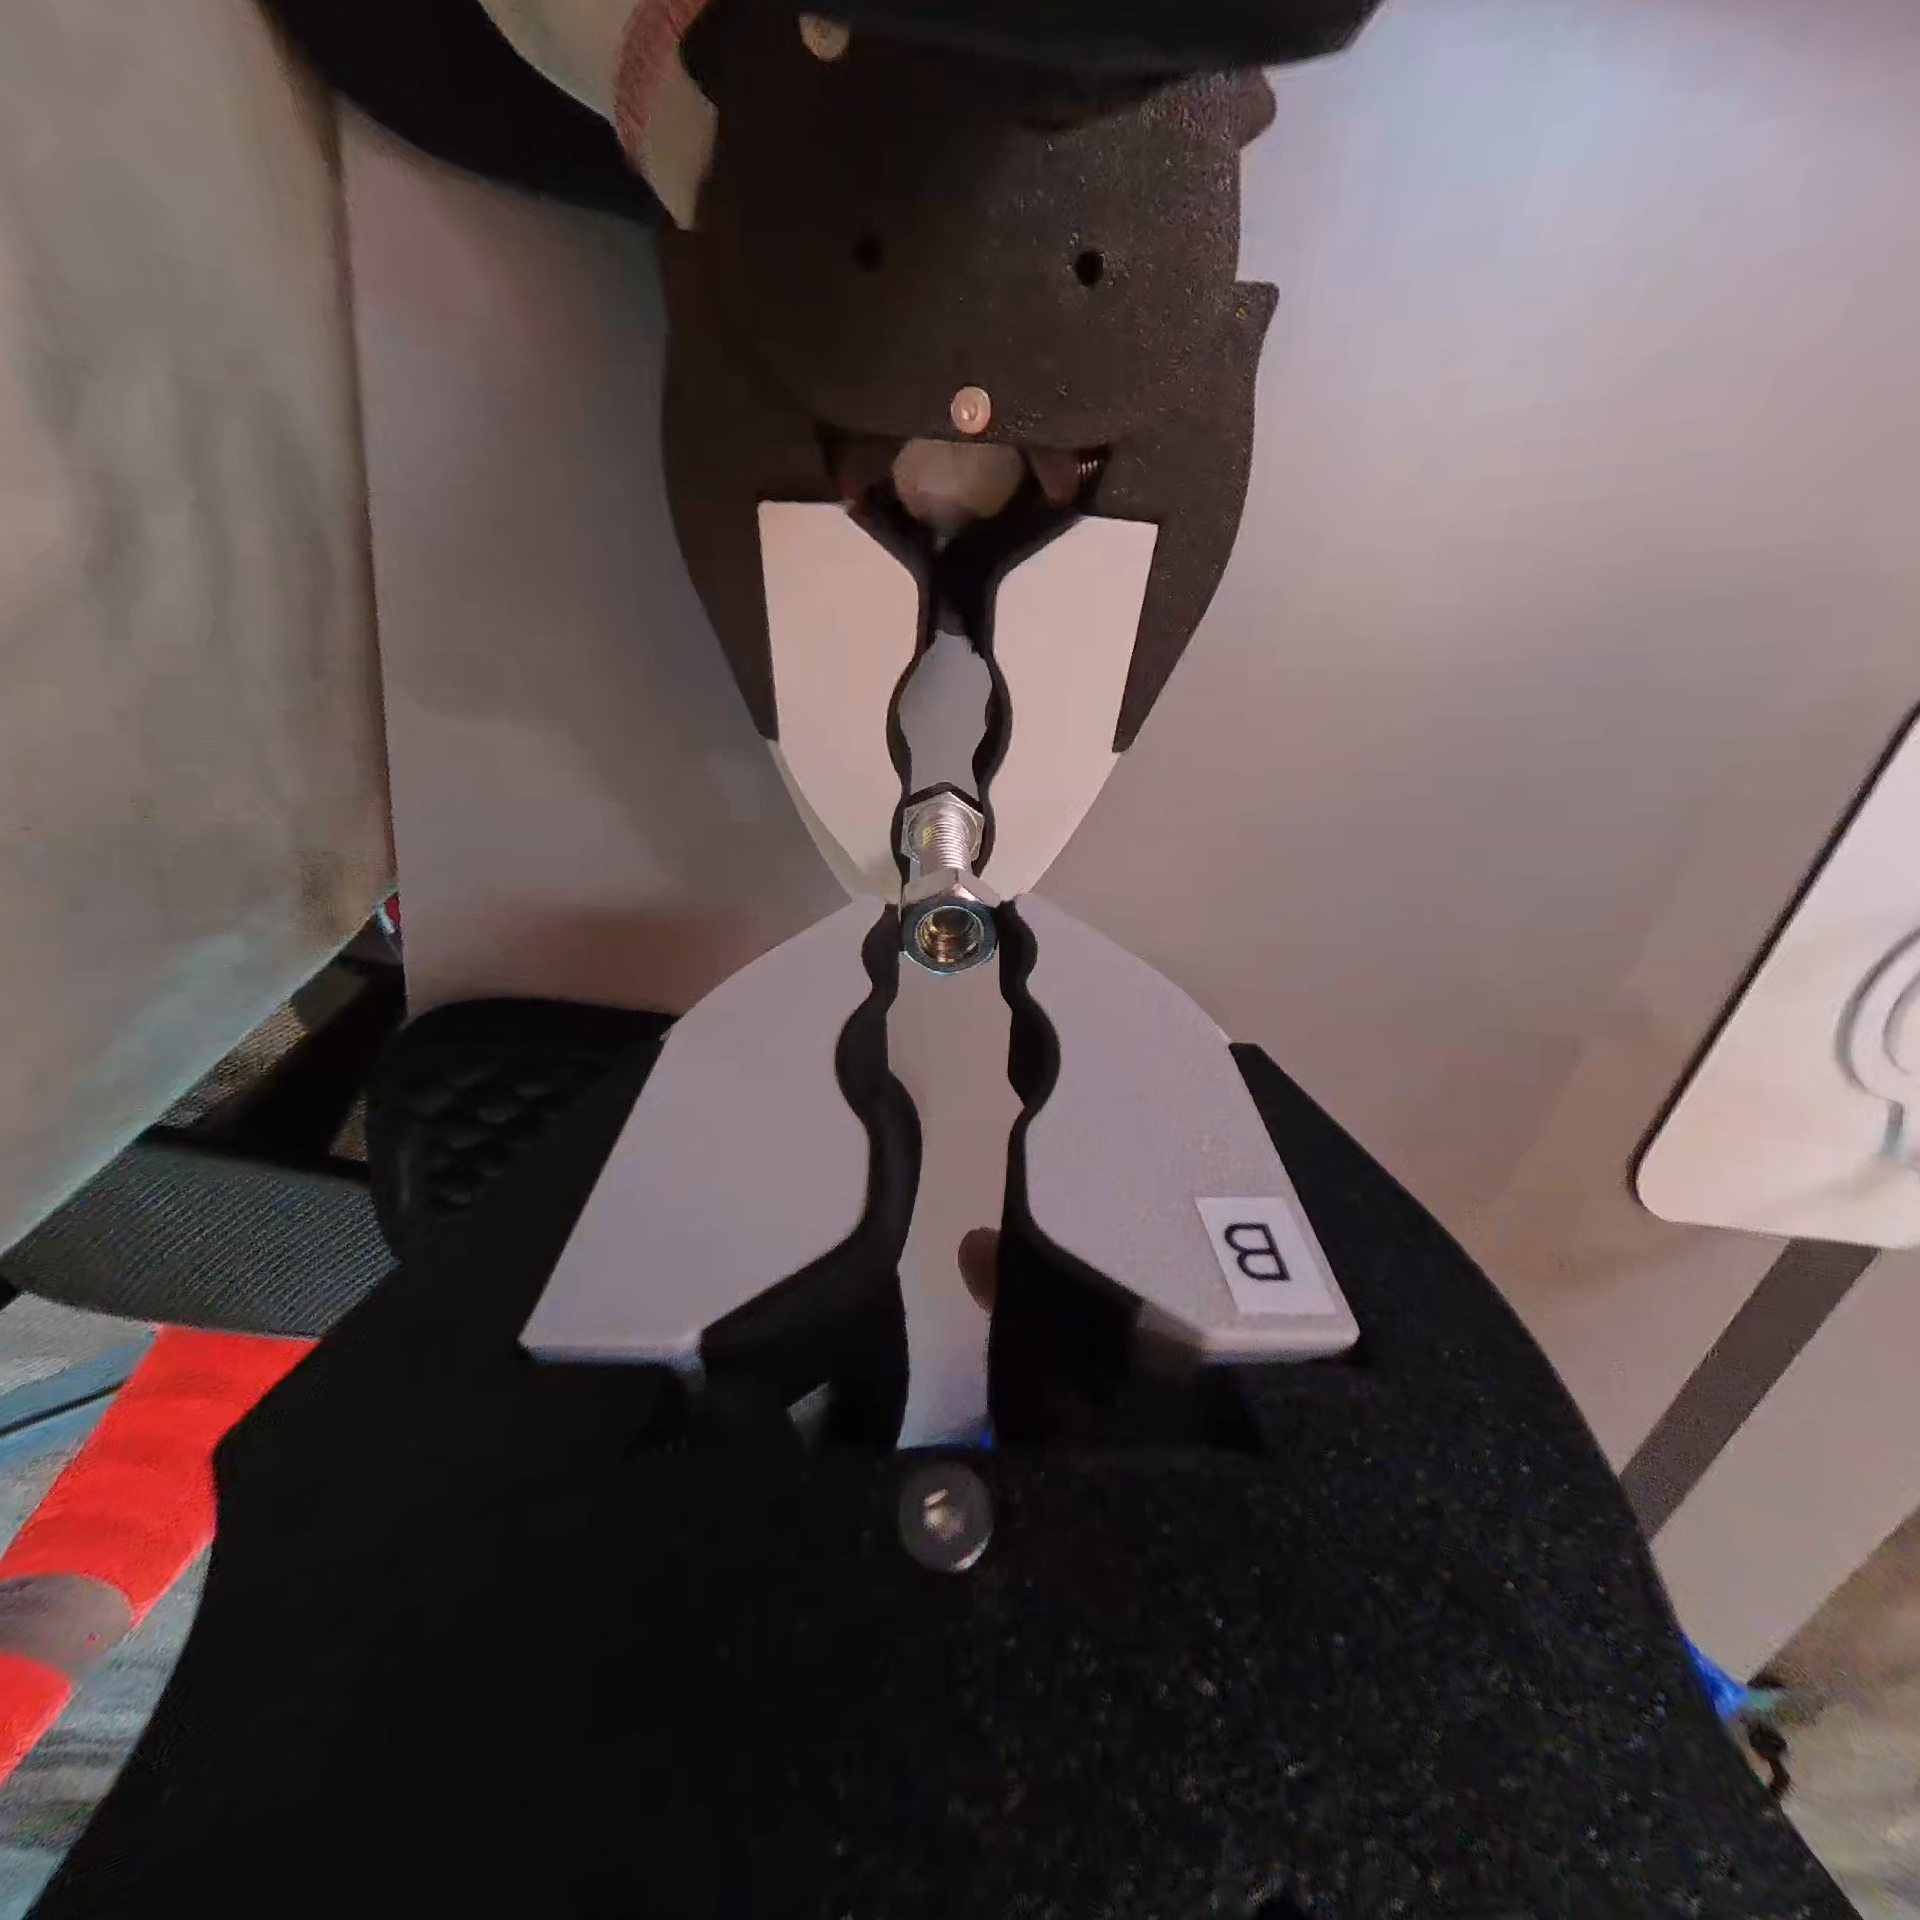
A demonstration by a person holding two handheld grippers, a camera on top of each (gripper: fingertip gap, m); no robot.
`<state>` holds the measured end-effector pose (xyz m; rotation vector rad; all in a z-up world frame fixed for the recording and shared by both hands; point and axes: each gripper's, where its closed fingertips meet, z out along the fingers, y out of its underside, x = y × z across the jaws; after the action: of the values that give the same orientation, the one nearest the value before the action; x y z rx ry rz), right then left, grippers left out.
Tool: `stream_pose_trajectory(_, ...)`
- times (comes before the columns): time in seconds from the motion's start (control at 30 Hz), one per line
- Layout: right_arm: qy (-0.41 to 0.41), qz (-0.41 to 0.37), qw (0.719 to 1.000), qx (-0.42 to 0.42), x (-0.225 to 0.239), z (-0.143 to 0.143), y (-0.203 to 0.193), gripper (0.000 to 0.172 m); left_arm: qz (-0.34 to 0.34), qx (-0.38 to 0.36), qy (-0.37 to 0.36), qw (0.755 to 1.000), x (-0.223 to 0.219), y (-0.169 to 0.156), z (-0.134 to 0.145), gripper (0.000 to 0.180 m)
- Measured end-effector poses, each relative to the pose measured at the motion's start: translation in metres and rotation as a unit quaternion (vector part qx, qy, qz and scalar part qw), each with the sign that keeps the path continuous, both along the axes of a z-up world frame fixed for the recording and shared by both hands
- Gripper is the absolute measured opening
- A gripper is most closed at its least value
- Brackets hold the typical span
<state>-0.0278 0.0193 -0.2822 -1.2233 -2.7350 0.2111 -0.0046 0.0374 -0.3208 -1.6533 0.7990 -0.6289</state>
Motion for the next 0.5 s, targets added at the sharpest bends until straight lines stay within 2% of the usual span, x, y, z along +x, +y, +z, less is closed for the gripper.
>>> stream_pose_trajectory(0.13, 0.022, 0.017, 1.000, -0.001, -0.002, 0.001, -0.001, 0.024, -0.018, -0.005, -0.009, 1.000, 0.002, -0.003, 0.001, 0.013)
stream_pose_trajectory(0.17, 0.031, 0.044, 0.998, -0.011, -0.004, 0.004, -0.003, 0.034, -0.028, -0.006, -0.014, 0.999, 0.003, -0.005, 0.002, 0.013)
stream_pose_trajectory(0.23, 0.041, 0.152, 0.986, -0.046, 0.001, 0.011, -0.014, 0.045, -0.058, -0.009, -0.018, 0.998, 0.006, -0.010, 0.002, 0.013)
stream_pose_trajectory(0.33, 0.054, 0.306, 0.949, -0.056, 0.008, 0.014, -0.020, 0.042, -0.092, -0.012, -0.023, 0.995, 0.010, -0.017, 0.003, 0.013)
stream_pose_trajectory(0.4, 0.040, 0.352, 0.933, -0.060, 0.009, 0.011, -0.020, 0.040, -0.101, -0.011, -0.029, 0.994, 0.011, -0.019, 0.004, 0.013)
stream_pose_trajectory(0.5, 0.009, 0.380, 0.922, -0.076, 0.008, 0.008, -0.019, 0.042, -0.108, -0.010, -0.039, 0.993, 0.010, -0.021, 0.007, 0.013)
